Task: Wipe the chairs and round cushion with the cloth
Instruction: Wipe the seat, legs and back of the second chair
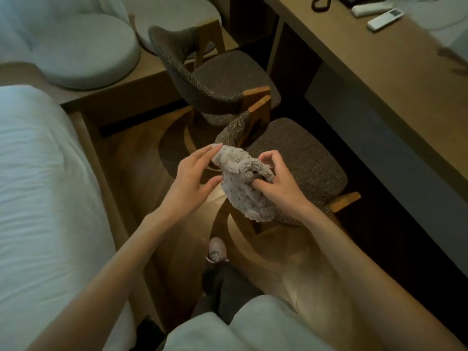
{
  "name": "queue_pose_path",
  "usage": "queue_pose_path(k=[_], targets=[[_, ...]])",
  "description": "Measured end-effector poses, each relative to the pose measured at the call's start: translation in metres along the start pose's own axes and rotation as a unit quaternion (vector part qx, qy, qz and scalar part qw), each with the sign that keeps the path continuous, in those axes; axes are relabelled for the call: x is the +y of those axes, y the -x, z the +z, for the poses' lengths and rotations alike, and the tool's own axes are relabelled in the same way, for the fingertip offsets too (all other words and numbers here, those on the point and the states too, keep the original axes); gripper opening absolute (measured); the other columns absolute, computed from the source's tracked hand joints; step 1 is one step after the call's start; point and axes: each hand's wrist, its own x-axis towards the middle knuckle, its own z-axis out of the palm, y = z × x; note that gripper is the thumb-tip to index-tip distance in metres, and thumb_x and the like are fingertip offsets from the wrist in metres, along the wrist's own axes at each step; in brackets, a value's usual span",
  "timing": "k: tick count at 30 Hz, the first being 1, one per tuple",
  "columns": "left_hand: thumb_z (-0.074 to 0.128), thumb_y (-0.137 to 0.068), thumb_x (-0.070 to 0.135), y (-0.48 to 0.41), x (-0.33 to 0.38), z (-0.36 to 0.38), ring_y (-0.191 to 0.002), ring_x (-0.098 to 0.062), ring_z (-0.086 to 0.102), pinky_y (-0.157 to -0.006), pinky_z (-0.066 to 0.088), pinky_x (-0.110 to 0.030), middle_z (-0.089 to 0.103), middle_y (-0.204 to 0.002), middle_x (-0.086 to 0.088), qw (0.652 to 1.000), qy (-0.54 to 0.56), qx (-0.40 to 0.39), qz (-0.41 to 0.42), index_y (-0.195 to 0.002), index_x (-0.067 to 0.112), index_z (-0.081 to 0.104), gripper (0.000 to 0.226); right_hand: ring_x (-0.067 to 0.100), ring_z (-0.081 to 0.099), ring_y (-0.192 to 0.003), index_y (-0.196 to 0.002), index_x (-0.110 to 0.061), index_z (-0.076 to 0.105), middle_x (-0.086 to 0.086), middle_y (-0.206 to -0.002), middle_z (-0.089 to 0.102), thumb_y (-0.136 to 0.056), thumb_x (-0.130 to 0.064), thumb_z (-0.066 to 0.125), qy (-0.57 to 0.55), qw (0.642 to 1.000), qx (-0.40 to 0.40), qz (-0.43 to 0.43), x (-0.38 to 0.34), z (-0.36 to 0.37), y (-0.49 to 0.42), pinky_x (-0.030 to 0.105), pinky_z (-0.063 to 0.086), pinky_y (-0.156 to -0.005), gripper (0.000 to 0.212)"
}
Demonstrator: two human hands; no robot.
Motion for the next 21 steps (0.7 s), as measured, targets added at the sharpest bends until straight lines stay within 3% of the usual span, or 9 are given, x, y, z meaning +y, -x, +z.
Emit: queue_pose_path(k=[5, 7, 9, 11, 12, 13, 15, 18, 21], targets=[[0.063, -0.089, 0.023, -0.068, -0.022, -0.024, -0.145, -0.018, 0.007, -0.114, 0.003, -0.039, 0.021, -0.155, 0.005, 0.993, -0.051, -0.085, 0.065, -0.135, 0.032, 0.046, 0.05, 0.0, 0.06, -0.09, -0.104, -0.029, 0.055, -0.016, -0.095, 0.06, -0.086, -0.01, 0.063, -0.033, 0.999, 0.013, -0.024, -0.01, -0.001, -0.052, 0.017, 0.05, -0.072, 0.028], [0.061, -0.089, 0.017, -0.094, -0.029, -0.031, -0.141, -0.013, 0.024, -0.115, -0.001, -0.042, 0.042, -0.143, 0.007, 0.993, -0.044, -0.09, 0.059, -0.117, 0.029, 0.053, 0.031, 0.001, 0.061, -0.091, -0.106, -0.03, 0.059, -0.015, -0.097, 0.063, -0.087, -0.013, 0.065, -0.045, 0.999, 0.028, -0.013, -0.013, 0.002, -0.071, 0.019, 0.052, -0.073, 0.026], [0.055, -0.092, 0.015, -0.114, -0.04, -0.037, -0.117, 0.002, 0.048, -0.116, -0.001, -0.035, 0.058, -0.115, 0.016, 0.994, -0.006, -0.1, 0.032, -0.103, 0.03, 0.05, 0.019, 0.0, 0.063, -0.093, -0.11, -0.036, 0.06, -0.018, -0.102, 0.064, -0.088, -0.023, 0.067, -0.067, 0.997, 0.039, 0.003, -0.014, 0.005, -0.088, 0.015, 0.052, -0.072, 0.026], [0.051, -0.095, 0.019, -0.13, -0.054, -0.043, -0.092, 0.009, 0.054, -0.113, 0.025, -0.025, 0.059, -0.095, 0.016, 0.995, 0.029, -0.1, -0.002, -0.099, 0.03, 0.047, 0.012, 0.0, 0.061, -0.102, -0.122, -0.035, 0.056, -0.015, -0.115, 0.061, -0.089, -0.034, 0.066, -0.081, 0.995, 0.055, 0.035, -0.012, 0.009, -0.104, 0.017, 0.053, -0.077, 0.034], [0.05, -0.096, 0.021, -0.139, -0.062, -0.046, -0.086, 0.008, 0.055, -0.094, 0.043, -0.016, 0.058, -0.091, 0.014, 0.995, 0.043, -0.091, -0.018, -0.098, 0.03, 0.045, 0.011, 0.002, 0.059, -0.108, -0.128, -0.032, 0.053, -0.012, -0.122, 0.058, -0.091, -0.037, 0.063, -0.064, 0.994, 0.073, 0.054, -0.009, 0.01, -0.111, 0.02, 0.053, -0.082, 0.039], [0.05, -0.097, 0.022, -0.148, -0.071, -0.049, -0.082, 0.007, 0.056, -0.073, 0.046, -0.01, 0.056, -0.089, 0.012, 0.995, 0.054, -0.078, -0.033, -0.096, 0.03, 0.043, 0.01, 0.004, 0.055, -0.114, -0.133, -0.029, 0.05, -0.009, -0.129, 0.054, -0.092, -0.037, 0.06, -0.03, 0.992, 0.094, 0.074, -0.005, 0.011, -0.119, 0.022, 0.051, -0.089, 0.043], [0.049, -0.098, 0.021, -0.172, -0.091, -0.056, -0.078, 0.004, 0.057, -0.057, 0.043, -0.012, 0.055, -0.088, 0.012, 0.995, 0.065, -0.055, -0.057, -0.098, 0.026, 0.041, 0.009, 0.006, 0.049, -0.118, -0.137, -0.024, 0.048, -0.006, -0.135, 0.049, -0.095, -0.033, 0.057, 0.028, 0.984, 0.136, 0.11, 0.004, 0.011, -0.135, 0.024, 0.044, -0.095, 0.043], [0.044, -0.1, 0.02, -0.215, -0.125, -0.065, -0.084, -0.003, 0.059, -0.064, 0.047, -0.02, 0.054, -0.093, 0.014, 0.992, 0.081, -0.053, -0.081, -0.111, 0.023, 0.034, 0.015, 0.003, 0.048, -0.11, -0.137, -0.022, 0.049, -0.004, -0.136, 0.048, -0.097, -0.026, 0.055, 0.055, 0.972, 0.173, 0.148, 0.015, 0.015, -0.161, 0.02, 0.039, -0.09, 0.04], [0.038, -0.102, 0.021, -0.266, -0.158, -0.069, -0.081, -0.007, 0.06, -0.068, 0.05, -0.029, 0.055, -0.096, 0.011, 0.987, 0.076, -0.114, -0.087, -0.126, 0.026, 0.026, 0.028, 0.004, 0.048, -0.106, -0.136, -0.023, 0.049, -0.003, -0.137, 0.048, -0.098, -0.026, 0.053, 0.065, 0.957, 0.211, 0.186, 0.023, 0.026, -0.194, 0.02, 0.04, -0.088, 0.039]])
